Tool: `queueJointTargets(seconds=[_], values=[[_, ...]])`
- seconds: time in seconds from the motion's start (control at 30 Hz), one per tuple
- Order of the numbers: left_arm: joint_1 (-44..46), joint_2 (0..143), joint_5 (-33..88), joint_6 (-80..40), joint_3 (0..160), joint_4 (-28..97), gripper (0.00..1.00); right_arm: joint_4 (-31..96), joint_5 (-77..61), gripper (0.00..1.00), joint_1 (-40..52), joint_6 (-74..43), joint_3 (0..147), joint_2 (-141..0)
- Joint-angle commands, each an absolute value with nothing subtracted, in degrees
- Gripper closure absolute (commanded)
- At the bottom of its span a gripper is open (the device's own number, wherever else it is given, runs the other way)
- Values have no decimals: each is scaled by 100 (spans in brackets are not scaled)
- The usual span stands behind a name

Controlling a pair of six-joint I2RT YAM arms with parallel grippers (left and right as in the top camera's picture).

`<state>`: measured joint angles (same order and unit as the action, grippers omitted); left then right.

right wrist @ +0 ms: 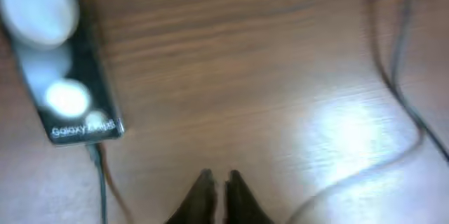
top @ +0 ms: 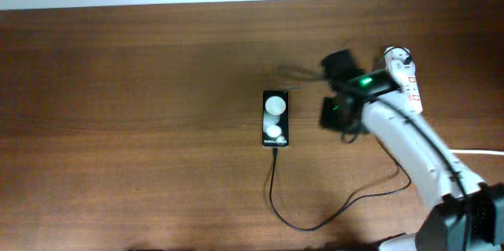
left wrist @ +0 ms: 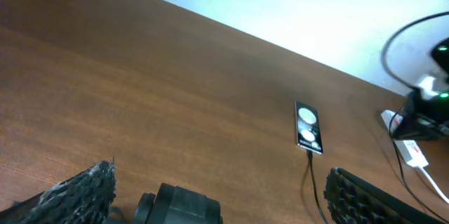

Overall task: Plug charger to phone and switch on socket
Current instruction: 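Return the left arm to rest and move the right gripper to the power strip, then press the red switch on the power strip with the right gripper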

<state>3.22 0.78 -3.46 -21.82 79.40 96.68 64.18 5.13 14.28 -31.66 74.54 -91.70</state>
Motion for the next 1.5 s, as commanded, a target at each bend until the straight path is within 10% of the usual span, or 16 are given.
queueJointTargets(seconds=[0.0,0.43,0.97,1.47], values=[[333,43,-379,-2119,7937,9668,1,6766,539,96,338,-3218,8040,-9133],[322,43,-1284,-2112,7599,8825,1,7284,480,96,-228,-2740,9157,-8796],[322,60,-1308,-2064,464,674,1,8108,543,96,-233,-2397,9157,-7255],[322,176,-82,-506,75,519,1,8329,845,96,-233,-2753,9157,-7048]])
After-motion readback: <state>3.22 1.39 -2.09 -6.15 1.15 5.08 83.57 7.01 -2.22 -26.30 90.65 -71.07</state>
